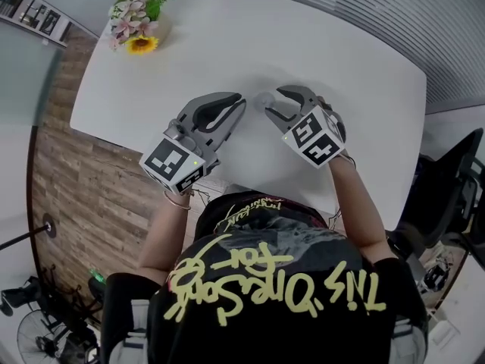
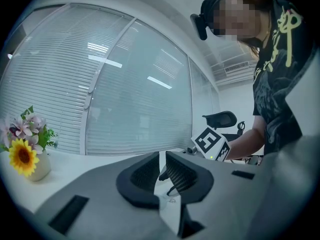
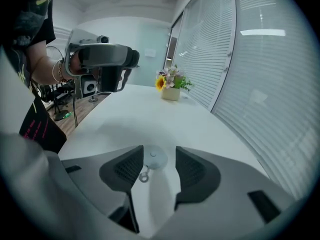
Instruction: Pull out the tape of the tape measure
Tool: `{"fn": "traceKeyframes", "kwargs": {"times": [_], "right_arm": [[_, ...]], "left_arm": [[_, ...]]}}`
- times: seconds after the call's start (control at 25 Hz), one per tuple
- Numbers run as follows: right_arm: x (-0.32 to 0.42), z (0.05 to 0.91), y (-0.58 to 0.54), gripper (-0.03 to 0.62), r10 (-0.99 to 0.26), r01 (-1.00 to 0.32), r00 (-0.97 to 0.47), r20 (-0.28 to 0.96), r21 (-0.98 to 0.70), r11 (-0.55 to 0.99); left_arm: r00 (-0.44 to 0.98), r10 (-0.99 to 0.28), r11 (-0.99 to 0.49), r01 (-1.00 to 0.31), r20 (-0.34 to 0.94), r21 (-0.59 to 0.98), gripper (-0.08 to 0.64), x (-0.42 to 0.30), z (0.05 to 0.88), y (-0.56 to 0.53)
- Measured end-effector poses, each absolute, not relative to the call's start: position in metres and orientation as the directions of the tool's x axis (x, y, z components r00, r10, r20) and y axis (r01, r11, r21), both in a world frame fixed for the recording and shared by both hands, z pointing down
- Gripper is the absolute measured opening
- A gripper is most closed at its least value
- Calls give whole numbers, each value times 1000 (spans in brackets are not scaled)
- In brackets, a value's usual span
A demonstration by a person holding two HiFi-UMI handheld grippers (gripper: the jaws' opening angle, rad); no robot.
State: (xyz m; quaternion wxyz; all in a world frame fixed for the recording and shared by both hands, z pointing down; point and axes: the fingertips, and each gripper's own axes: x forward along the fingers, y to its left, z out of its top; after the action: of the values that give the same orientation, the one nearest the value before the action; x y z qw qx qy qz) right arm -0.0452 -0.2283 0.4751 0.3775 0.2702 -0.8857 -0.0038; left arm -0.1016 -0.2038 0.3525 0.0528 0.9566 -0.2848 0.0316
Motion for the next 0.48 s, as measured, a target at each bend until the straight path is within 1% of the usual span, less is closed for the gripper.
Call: {"fn": "traceKeyframes", "kwargs": {"times": [0.2,0.48], "right_arm": [[-37,452,-227,202,-552,-501,-565,614,276,820],[-19,415,-220,202,-636,-559,-580,509,319,765]], "left_arm": [[844,-530,-841,-536,79,78,34,-89,348,-203],[852,-520,-849,-523,67,66,35,-69,342,-198]]}}
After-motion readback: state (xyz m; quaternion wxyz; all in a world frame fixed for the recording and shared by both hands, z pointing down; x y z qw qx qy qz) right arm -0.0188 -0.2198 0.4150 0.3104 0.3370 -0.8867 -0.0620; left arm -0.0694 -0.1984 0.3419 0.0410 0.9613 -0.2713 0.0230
